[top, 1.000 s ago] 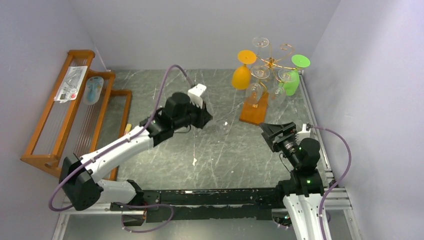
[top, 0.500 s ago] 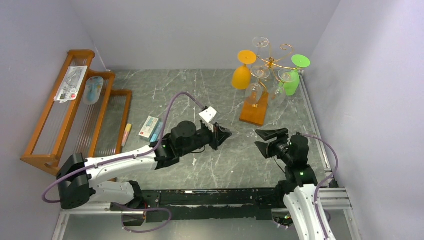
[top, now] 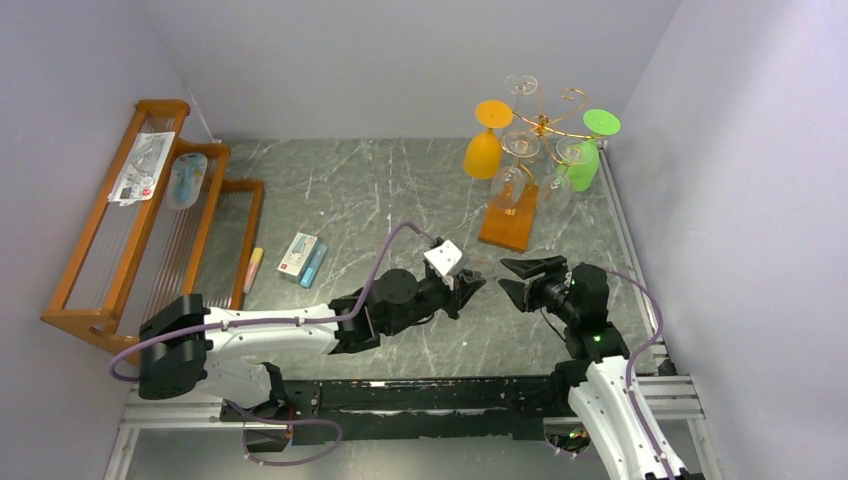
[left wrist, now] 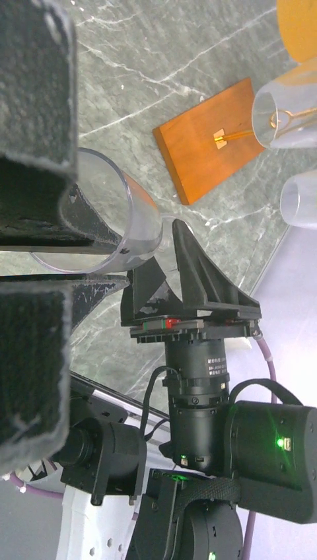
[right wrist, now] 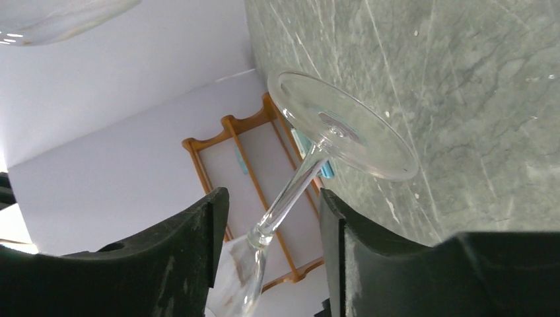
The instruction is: Place the wine glass upside down on the wine glass rack
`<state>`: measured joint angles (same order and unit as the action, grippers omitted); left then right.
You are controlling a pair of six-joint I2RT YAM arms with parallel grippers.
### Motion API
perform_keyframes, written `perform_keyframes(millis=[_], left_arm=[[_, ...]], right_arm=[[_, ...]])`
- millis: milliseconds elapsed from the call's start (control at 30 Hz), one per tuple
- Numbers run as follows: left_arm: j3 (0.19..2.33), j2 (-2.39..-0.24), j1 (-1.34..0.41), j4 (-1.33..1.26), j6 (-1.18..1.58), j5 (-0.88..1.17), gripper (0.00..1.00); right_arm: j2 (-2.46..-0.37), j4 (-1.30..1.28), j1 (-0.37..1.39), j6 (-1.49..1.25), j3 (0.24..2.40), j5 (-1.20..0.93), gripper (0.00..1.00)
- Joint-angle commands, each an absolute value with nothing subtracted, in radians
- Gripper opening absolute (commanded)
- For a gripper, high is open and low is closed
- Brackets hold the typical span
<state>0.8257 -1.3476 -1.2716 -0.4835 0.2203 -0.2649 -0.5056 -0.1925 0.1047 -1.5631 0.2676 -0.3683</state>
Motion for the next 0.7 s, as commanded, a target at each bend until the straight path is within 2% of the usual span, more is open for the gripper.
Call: perform_keyframes(millis=[0, 100, 267, 433, 500, 633, 667], left_arm=[[0.876, -1.371, -1.314, -0.613, 0.143, -0.346, 0.05], [0.879, -1.377, -1.34, -0.627, 0.118, -0.364, 0.05], [0.873, -1.385, -1.368, -0.647, 0.099, -0.373, 0.05], [0.836, -1.379, -1.389, -0.694, 0.096, -0.38, 0.07], [0.825, -1.372, -1.394, -0.688, 0.105, -0.394, 0.14], [0.787, -1.33, -1.395, -0.659, 0.13, -0.424, 0.38], [0.775, -1.313, -1.395, -0.656, 0.14, -0.429, 0.47]], right_arm=[[-0.512, -0.128, 0.118, -1.63, 0.241, -0.376, 0.52], [-0.497, -0.12, 0.118, -1.649, 0.238, -0.357, 0.4], [-0.481, -0.113, 0.12, -1.68, 0.236, -0.354, 0.28], [-0.456, -0.101, 0.12, -1.731, 0.239, -0.362, 0.02], [-0.432, -0.124, 0.12, -1.743, 0.248, -0.343, 0.0], [-0.383, -0.206, 0.12, -1.726, 0.274, -0.275, 0.0], [-0.368, -0.218, 0.12, -1.72, 0.273, -0.257, 0.0]])
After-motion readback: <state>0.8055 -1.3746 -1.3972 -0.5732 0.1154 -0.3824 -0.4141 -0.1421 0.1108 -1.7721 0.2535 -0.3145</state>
